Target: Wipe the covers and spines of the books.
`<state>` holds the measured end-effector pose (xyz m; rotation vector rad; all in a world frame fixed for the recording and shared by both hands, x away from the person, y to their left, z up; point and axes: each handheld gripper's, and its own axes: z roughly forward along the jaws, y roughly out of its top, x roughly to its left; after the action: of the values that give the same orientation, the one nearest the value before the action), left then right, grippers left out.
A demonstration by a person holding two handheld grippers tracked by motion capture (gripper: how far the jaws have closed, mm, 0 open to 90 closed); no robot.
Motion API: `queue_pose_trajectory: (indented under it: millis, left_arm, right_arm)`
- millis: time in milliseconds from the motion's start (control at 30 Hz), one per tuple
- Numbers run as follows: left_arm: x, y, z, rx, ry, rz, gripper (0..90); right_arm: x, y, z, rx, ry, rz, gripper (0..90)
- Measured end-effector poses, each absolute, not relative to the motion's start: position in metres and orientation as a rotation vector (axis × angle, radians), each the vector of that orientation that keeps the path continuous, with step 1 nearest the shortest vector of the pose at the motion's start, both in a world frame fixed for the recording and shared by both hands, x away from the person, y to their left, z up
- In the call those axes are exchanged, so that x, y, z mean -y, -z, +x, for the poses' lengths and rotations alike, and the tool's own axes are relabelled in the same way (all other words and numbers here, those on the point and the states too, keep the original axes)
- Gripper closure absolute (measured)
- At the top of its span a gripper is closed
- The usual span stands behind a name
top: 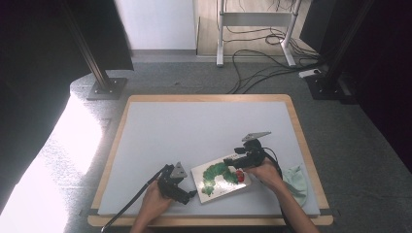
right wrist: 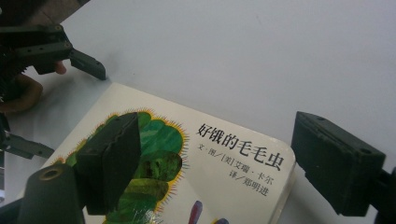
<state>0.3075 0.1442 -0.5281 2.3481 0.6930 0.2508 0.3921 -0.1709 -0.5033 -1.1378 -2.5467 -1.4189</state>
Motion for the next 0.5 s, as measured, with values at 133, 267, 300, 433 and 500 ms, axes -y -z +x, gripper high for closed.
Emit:
queue_pose_trajectory:
  millis: [133,267,300,433,500]
  left_arm:
    - [-0.144,0.528,0.307,-0.694,-0.251,2.348,0.0]
    - [-0.144,0.528,0.307,-0.694,-0.252,2.348,0.0]
    - [-0.144,0.528,0.307,-0.694,-0.252,2.348,0.0]
    - [-0.144,0.528,0.307,-0.695,-0.252,2.347,0.0]
    - [-0.144,0.528,0.307,-0.695,-0.252,2.347,0.0]
  right_arm:
    - [0.175,0.5,0.391,2.513,1.438,-1.156,18.7]
    - [0.179,0.499,0.39,2.488,1.446,-1.168,19.4]
    - [0.179,0.499,0.39,2.488,1.446,-1.168,19.4]
    - [0.183,0.5,0.388,2.446,1.46,-1.188,19.9]
    - [0.184,0.5,0.388,2.44,1.46,-1.189,20.6]
